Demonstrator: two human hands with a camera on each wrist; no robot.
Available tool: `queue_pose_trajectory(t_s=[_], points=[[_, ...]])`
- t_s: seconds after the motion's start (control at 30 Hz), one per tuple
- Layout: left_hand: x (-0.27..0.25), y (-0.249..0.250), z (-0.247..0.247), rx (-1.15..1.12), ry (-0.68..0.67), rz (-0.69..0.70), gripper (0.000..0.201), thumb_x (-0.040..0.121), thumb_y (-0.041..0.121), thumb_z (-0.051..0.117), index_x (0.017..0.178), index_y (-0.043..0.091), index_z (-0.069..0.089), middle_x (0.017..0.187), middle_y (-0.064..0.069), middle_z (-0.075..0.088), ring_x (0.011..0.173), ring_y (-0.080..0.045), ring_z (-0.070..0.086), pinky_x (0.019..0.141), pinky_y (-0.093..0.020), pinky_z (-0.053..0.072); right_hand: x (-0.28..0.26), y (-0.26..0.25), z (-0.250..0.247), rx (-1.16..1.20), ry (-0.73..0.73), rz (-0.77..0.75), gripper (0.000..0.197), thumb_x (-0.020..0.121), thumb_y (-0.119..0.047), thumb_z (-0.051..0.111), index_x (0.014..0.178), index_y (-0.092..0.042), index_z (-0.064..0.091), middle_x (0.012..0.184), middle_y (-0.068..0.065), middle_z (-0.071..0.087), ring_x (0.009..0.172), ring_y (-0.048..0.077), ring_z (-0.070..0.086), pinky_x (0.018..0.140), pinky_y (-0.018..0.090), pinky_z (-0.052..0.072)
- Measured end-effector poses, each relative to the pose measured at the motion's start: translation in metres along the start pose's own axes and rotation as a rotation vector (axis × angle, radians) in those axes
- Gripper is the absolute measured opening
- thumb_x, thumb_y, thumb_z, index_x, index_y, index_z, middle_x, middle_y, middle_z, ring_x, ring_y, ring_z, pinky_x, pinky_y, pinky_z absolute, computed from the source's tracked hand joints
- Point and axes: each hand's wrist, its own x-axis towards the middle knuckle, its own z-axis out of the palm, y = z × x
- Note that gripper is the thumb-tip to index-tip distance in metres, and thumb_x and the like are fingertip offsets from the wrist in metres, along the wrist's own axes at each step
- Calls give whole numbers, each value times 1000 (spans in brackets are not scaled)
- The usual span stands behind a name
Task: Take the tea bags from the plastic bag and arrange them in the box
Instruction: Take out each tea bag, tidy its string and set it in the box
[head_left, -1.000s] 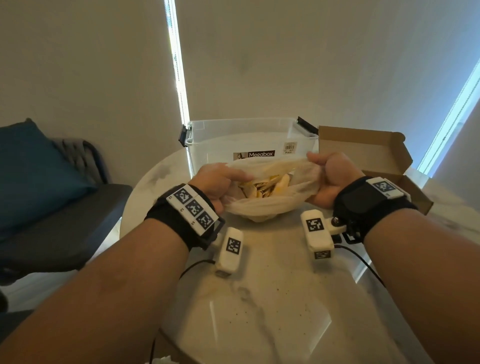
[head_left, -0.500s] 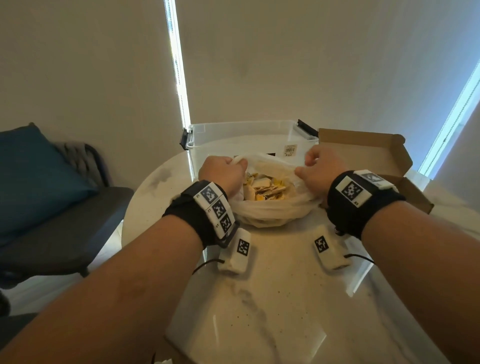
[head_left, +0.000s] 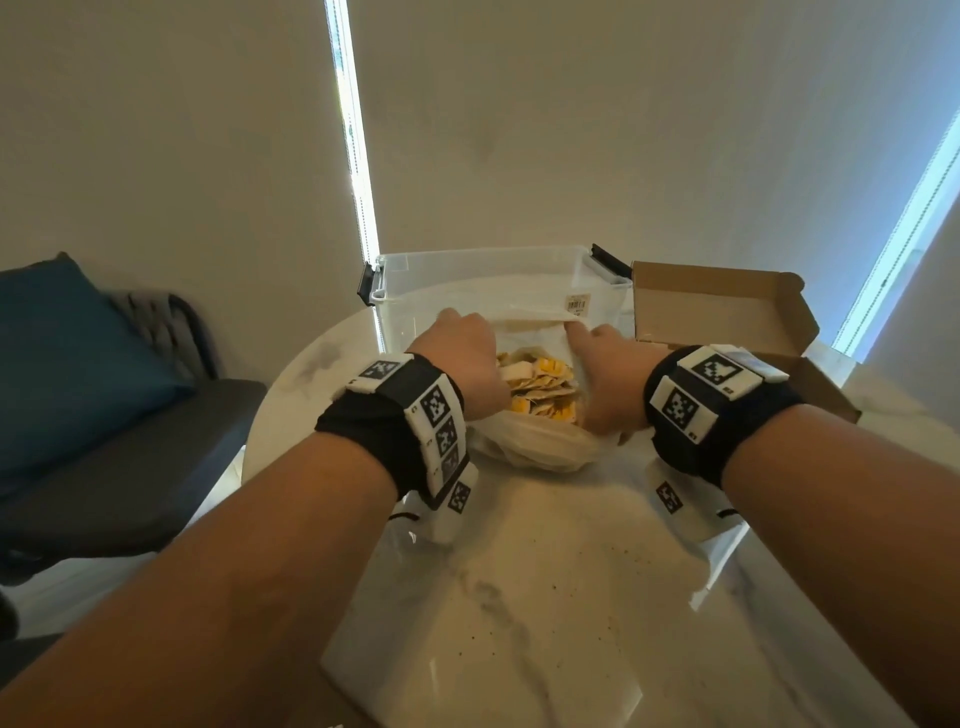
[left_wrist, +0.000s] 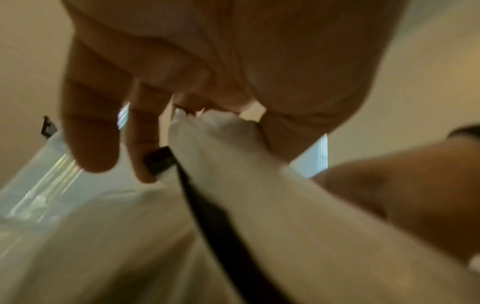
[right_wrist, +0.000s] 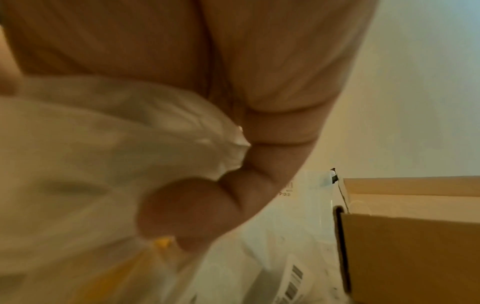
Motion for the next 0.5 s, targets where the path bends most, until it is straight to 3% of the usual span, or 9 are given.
queue_pose_trajectory(t_s=[0.13, 0.2, 0.33, 0.4, 0.5], points=[[-5, -6, -1, -27, -102, -22, 59, 90, 17, 65, 142, 12, 39, 135, -8, 46, 109, -22, 53, 79, -27, 42, 2, 7, 3, 93, -96, -16, 108, 88, -16, 74, 160, -27, -6, 147, 12, 41, 86, 23, 70, 64, 35, 64], [-8, -10, 2, -45, -143, -43, 57, 92, 13, 63, 143, 13, 39, 131, -7, 51, 101, -18, 51, 79, -28, 42, 3, 10, 6, 101, -123, -16, 103, 89, -18, 71, 160, -30, -3, 141, 14, 45, 81, 25, 72, 67, 40, 64], [-10, -12, 3, -45, -180, -41, 61, 89, 16, 66, 143, 17, 38, 123, -3, 52, 100, -17, 48, 87, -30, 45, 8, 16, 11, -93, -24, -29, 91, 88, -38, 71, 158, -26, 15, 136, 14, 45, 113, 29, 58, 93, 39, 56], [-8, -10, 1, -48, -181, -40, 63, 87, 15, 69, 142, 16, 38, 112, 0, 49, 97, -17, 49, 82, -29, 45, 7, 21, 6, -105, -21, -16, 93, 83, -47, 76, 157, -37, 21, 141, 10, 40, 125, 30, 49, 104, 42, 48], [-5, -10, 1, -52, -173, -35, 68, 83, 15, 74, 141, 15, 39, 109, 1, 48, 96, -17, 50, 79, -28, 43, -7, 24, -14, 113, 37, -38, 80, 69, -37, 88, 139, -49, 49, 151, 0, 36, 132, 27, 44, 104, 43, 44]])
